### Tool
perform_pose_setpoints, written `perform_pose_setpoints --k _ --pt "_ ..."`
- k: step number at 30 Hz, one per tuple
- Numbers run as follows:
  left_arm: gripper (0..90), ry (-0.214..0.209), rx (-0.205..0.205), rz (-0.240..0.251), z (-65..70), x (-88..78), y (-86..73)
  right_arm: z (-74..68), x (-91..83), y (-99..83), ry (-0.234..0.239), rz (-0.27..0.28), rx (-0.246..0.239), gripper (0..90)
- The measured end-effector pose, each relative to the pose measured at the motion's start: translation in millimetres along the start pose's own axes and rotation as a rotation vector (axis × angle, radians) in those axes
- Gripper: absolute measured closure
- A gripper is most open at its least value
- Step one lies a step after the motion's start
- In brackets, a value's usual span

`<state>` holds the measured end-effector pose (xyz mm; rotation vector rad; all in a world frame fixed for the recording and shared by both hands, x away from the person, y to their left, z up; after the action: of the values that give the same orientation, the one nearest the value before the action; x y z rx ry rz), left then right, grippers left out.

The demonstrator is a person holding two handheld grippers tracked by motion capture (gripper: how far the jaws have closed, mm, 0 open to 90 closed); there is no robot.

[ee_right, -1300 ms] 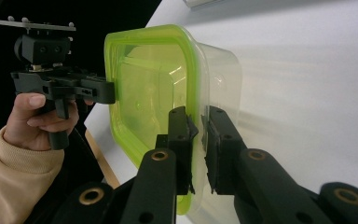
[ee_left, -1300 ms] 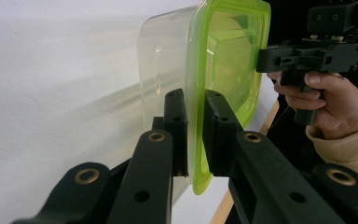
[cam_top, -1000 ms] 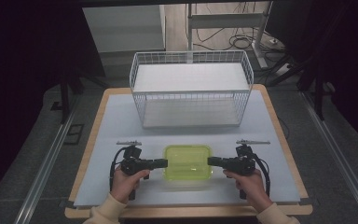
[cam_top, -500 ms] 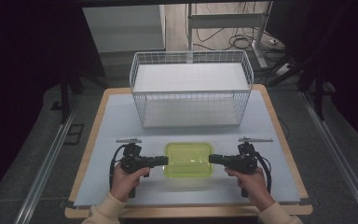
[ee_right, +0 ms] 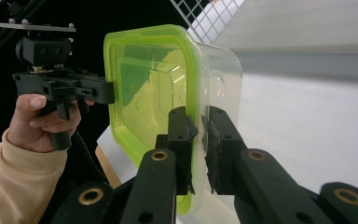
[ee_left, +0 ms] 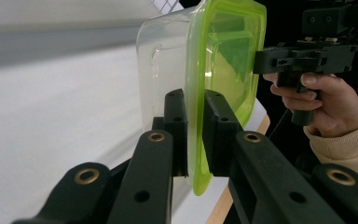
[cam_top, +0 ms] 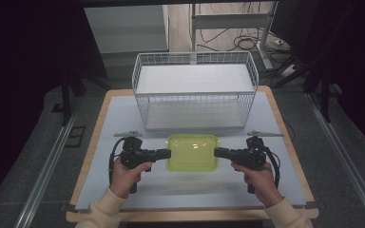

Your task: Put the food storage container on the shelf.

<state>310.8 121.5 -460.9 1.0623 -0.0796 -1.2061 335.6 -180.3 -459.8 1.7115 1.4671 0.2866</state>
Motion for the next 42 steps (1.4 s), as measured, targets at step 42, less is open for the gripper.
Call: perform_pose_setpoints --k 42 --pt "81.9 0.021 0.039 0.061 8.8 -19.9 70.9 -27.7 -3.9 75.9 -0.051 0.042 -0.083 81.3"
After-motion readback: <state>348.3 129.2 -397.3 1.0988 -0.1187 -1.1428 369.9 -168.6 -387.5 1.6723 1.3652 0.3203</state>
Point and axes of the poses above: each handheld gripper's, and its own axes: x roughly forward along the jaws, y roughly out of its top, z roughly to its right, the point moved 4 cm from there along x, roughly forward along the jaws, and after that the axes turned 5 degrees about y, right-handed, at the moved point
